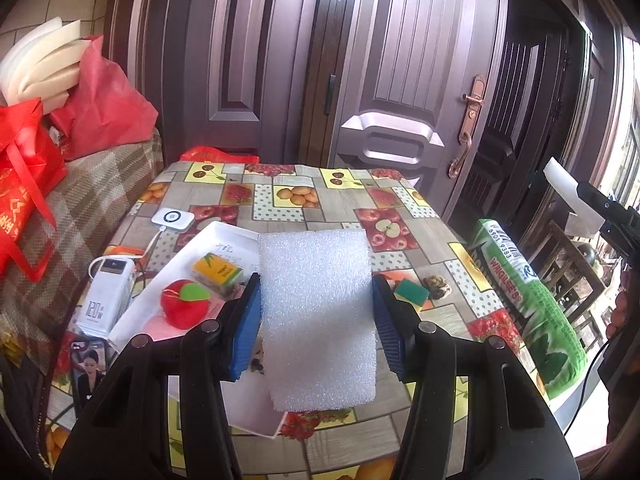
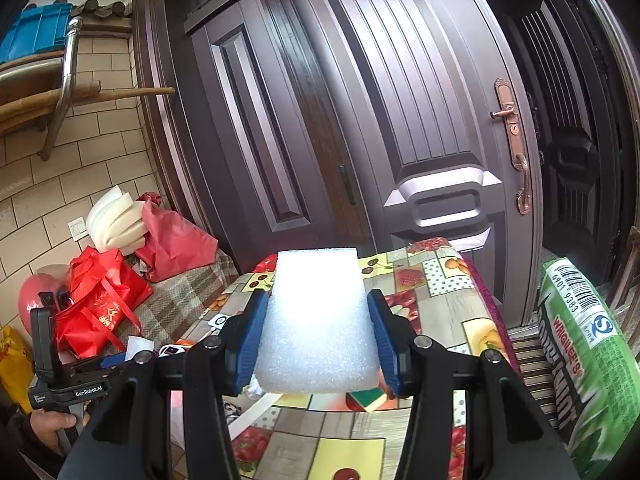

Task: Organize soft objects
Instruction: 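Lift and carry both white foam blocks over the white box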

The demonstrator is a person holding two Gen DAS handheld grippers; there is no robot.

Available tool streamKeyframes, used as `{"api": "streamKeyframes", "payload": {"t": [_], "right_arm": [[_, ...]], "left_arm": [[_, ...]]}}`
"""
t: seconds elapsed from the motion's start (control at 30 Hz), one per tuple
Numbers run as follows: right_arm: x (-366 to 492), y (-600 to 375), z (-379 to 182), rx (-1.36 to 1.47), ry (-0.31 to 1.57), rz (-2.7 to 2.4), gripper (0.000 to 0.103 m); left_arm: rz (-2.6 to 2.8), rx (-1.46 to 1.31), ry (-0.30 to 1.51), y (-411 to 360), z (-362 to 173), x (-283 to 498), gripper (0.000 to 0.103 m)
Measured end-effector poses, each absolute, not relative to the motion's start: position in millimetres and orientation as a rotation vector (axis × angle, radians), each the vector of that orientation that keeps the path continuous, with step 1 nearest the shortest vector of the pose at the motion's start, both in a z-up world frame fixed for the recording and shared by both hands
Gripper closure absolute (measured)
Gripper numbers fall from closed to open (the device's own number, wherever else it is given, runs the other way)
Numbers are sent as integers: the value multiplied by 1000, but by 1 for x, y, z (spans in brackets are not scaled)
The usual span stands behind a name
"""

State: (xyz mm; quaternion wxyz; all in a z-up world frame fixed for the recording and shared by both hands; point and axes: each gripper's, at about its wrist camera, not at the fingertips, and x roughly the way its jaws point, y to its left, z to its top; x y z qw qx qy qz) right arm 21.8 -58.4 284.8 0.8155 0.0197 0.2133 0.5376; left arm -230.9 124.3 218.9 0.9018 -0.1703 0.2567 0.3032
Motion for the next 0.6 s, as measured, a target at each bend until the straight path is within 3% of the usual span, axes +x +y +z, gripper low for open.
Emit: {"api": "streamKeyframes", "payload": {"t": [0.6], "right_arm": [[-22,-30,293,21,424,1153,53]], "left_arm": [[613,-351,474,154,228,-270,51]]}}
